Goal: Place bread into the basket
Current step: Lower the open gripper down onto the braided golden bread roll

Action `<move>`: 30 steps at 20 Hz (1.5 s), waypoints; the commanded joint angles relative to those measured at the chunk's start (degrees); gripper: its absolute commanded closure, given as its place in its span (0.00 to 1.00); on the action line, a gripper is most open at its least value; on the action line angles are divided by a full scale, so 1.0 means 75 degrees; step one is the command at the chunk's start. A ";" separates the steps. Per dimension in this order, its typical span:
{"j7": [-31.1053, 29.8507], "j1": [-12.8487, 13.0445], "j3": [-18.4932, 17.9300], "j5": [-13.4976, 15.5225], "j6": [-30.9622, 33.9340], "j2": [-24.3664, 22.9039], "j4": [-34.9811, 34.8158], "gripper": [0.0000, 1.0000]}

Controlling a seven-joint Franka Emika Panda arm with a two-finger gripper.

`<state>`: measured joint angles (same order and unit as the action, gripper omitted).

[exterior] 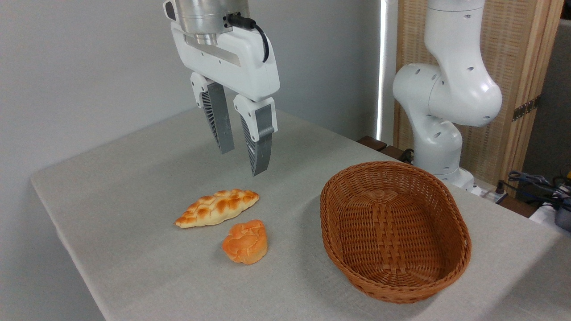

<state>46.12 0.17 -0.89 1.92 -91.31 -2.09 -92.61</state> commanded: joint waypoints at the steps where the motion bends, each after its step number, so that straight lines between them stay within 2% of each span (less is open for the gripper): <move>1: 0.0050 0.0001 -0.0034 0.0107 0.0022 -0.0026 -0.0004 0.00; 11: 0.0050 0.0013 -0.0023 0.0119 0.0010 -0.0026 -0.0016 0.00; 16: 0.0038 0.0083 0.0340 0.0119 -0.0283 0.0149 -0.0063 0.00; 19: 0.0027 0.0106 0.0387 0.0131 -0.0283 0.0185 -0.0156 0.00; 22: 0.0038 0.0130 0.0820 0.0131 -0.0434 0.0220 -0.0518 0.00; 24: 0.0015 0.0118 0.1125 0.0131 -0.0866 0.0208 -0.0870 0.00; 30: 0.0003 0.0118 0.1606 0.0154 -0.1711 0.0173 -0.1842 0.00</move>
<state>46.02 1.18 9.57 2.28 -100.73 0.19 -102.25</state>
